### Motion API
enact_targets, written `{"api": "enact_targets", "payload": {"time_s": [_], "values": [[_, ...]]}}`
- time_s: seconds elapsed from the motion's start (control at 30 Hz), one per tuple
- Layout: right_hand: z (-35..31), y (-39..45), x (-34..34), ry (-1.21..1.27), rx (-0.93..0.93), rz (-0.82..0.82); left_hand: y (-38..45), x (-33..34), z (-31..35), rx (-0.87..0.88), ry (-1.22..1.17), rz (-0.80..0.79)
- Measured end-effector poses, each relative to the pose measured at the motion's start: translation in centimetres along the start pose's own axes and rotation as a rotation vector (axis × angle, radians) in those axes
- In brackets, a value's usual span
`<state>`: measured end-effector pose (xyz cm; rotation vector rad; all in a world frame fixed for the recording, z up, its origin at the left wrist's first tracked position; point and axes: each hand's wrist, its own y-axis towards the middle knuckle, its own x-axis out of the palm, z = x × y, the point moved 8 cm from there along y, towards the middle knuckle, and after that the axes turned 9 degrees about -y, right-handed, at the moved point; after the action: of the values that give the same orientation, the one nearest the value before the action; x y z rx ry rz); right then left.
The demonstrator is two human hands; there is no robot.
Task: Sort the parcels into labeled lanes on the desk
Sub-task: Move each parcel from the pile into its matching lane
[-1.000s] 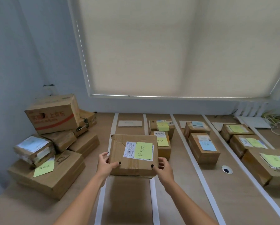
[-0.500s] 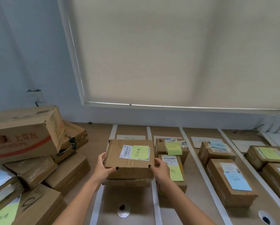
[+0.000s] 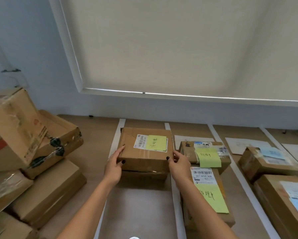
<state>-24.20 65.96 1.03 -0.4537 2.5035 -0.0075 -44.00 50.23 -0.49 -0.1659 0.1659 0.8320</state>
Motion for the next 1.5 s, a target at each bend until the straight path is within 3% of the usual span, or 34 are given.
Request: {"api": "enact_targets", "payload": {"time_s": [0.23,0.33,0.57,0.97,1.23,1.5], "values": [[-0.8,-1.8,-1.7,-0.133,-0.002,0.036,-1.0,-0.4,2.9,0.044,0.26,-0.016],[-1.2,-4.7,-3.0,-0.118,-0.051,-0.028,-3.5,-1.0,5.2,0.053,0.177,-0.006],[-2.8,-15.7,-5.7,-0.128,-0.04,-0.304,-13.4,-1.5,8.7,-0.057,0.052,-0.065],[-7.1,-34.0,-12.9,-0.116,-0.152,-0.263,-33.2,-7.4,15.1,0.08,0.163,-0.095],[-8.3,-44.9,-10.1,-0.032,-0.223,-0.3,-42.9,-14.6,14.8,0.137,0.181,-0.068],[-13.3,-49.2,-3.6,-0.09,-0.281,-0.339,-42.5,-23.1,13.0,0.113,0.119,0.008]]}}
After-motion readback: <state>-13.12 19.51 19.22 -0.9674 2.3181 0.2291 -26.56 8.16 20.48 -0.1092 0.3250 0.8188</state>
